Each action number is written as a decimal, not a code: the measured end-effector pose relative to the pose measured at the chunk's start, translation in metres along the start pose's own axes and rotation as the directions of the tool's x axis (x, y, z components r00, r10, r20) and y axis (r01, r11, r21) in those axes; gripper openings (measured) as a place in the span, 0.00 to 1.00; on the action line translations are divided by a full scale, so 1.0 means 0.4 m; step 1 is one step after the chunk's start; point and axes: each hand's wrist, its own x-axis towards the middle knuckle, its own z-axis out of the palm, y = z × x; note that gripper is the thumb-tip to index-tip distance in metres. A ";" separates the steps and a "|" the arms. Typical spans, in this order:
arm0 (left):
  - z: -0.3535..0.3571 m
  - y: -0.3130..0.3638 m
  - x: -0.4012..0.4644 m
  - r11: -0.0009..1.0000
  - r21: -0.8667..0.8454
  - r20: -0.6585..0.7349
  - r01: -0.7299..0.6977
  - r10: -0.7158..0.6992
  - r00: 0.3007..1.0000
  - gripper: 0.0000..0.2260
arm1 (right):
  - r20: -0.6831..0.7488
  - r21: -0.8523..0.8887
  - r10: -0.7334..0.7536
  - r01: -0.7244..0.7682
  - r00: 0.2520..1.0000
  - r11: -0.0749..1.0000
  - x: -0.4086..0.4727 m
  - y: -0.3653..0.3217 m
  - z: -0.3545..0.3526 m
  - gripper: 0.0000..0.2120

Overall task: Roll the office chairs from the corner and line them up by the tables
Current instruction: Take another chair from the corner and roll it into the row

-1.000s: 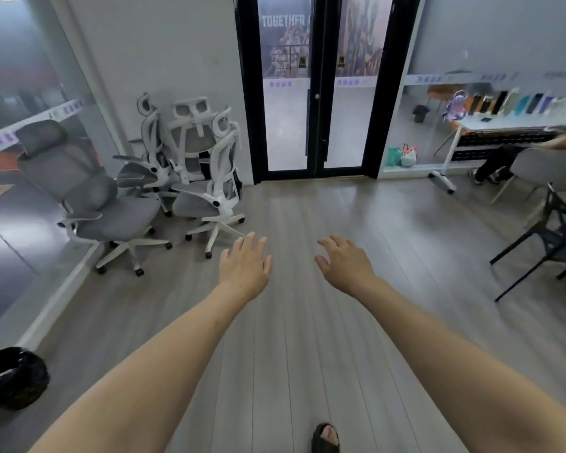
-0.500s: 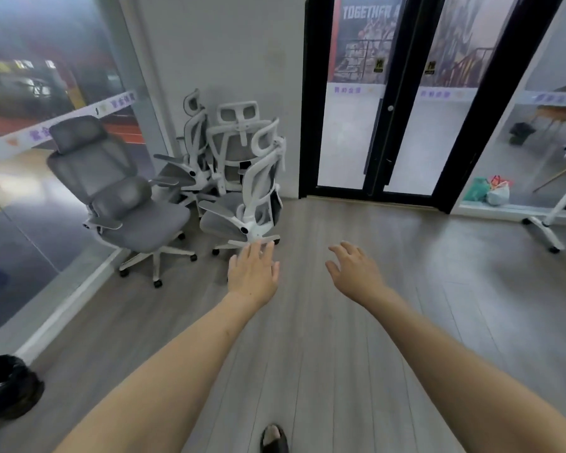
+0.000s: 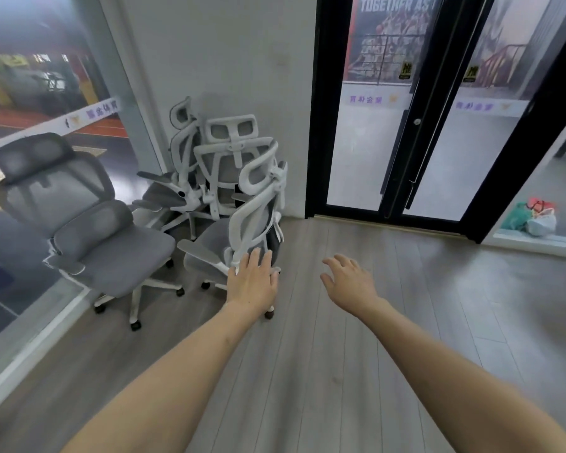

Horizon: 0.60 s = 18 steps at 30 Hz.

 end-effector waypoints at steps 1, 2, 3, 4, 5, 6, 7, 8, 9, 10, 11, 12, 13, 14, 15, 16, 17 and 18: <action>0.005 0.010 0.051 1.000 0.015 -0.001 0.002 -0.002 1.000 0.25 | 0.005 0.010 -0.006 0.006 1.000 1.000 0.054 0.022 -0.002 0.23; 0.012 0.019 0.103 1.000 0.026 -0.001 0.010 -0.010 1.000 0.24 | 0.011 0.021 -0.016 0.016 1.000 1.000 0.109 0.045 -0.002 0.23; 0.021 0.029 0.157 0.999 0.027 0.002 0.021 -0.021 1.000 0.24 | 0.017 0.030 -0.033 0.033 0.999 0.999 0.167 0.068 -0.001 0.23; 0.033 0.039 0.209 0.999 0.023 0.010 0.036 -0.036 0.999 0.24 | 0.023 0.036 -0.053 0.052 0.998 0.998 0.225 0.092 0.002 0.23; 0.049 0.049 0.261 0.998 0.028 0.012 0.050 -0.051 0.999 0.24 | 0.028 0.039 -0.071 0.070 0.997 0.997 0.284 0.116 0.007 0.23; 0.066 0.061 0.316 0.997 0.041 0.012 0.068 -0.068 0.998 0.25 | 0.032 0.040 -0.091 0.090 0.995 0.995 0.348 0.142 0.013 0.23; 0.077 0.069 0.360 0.995 0.048 0.017 0.087 -0.088 0.996 0.25 | 0.031 0.042 -0.106 0.105 0.994 0.994 0.400 0.160 0.016 0.22; 0.085 0.080 0.402 0.993 0.049 0.022 0.106 -0.108 0.994 0.25 | 0.033 0.041 -0.122 0.121 0.992 0.992 0.450 0.178 0.016 0.22; 0.097 0.096 0.454 0.990 0.046 0.021 0.131 -0.132 0.991 0.25 | 0.035 0.040 -0.150 0.149 0.988 0.988 0.511 0.204 0.014 0.22; 0.106 0.113 0.501 0.987 0.041 0.015 0.157 -0.158 0.987 0.25 | 0.039 0.034 -0.184 0.182 0.982 0.983 0.568 0.228 0.010 0.22; 0.108 0.130 0.544 0.982 0.031 0.012 0.187 -0.188 0.982 0.24 | 0.045 0.034 -0.217 0.216 0.975 0.976 0.623 0.248 0.003 0.21; 0.109 0.146 0.584 0.975 0.023 0.014 0.222 -0.222 0.975 0.24 | 0.055 0.036 -0.246 0.244 0.968 0.969 0.676 0.266 -0.006 0.20; 0.109 0.162 0.617 0.967 0.023 0.015 0.255 -0.255 0.967 0.24 | 0.071 0.039 -0.274 0.271 0.959 0.962 0.725 0.281 -0.014 0.20; 0.114 0.175 0.647 0.958 0.029 0.018 0.285 -0.286 0.958 0.24 | 0.084 0.039 -0.300 0.297 0.950 0.954 0.771 0.295 -0.021 0.19; 0.118 0.188 0.675 0.950 0.040 0.015 0.310 -0.311 0.950 0.24 | 0.089 0.039 -0.323 0.321 0.942 0.946 0.817 0.310 -0.026 0.19; 0.121 0.198 0.704 0.942 0.048 0.015 0.331 -0.332 0.943 0.24 | 0.095 0.040 -0.339 0.337 0.936 0.941 0.861 0.321 -0.030 0.19; 0.122 0.205 0.731 0.935 0.049 0.020 0.352 -0.354 0.935 0.24 | 0.107 0.044 -0.350 0.348 0.930 0.937 0.903 0.330 -0.033 0.19; 0.124 0.209 0.757 0.925 0.046 0.026 0.377 -0.379 0.925 0.24 | 0.123 0.050 -0.363 0.360 0.924 0.932 0.942 0.336 -0.036 0.20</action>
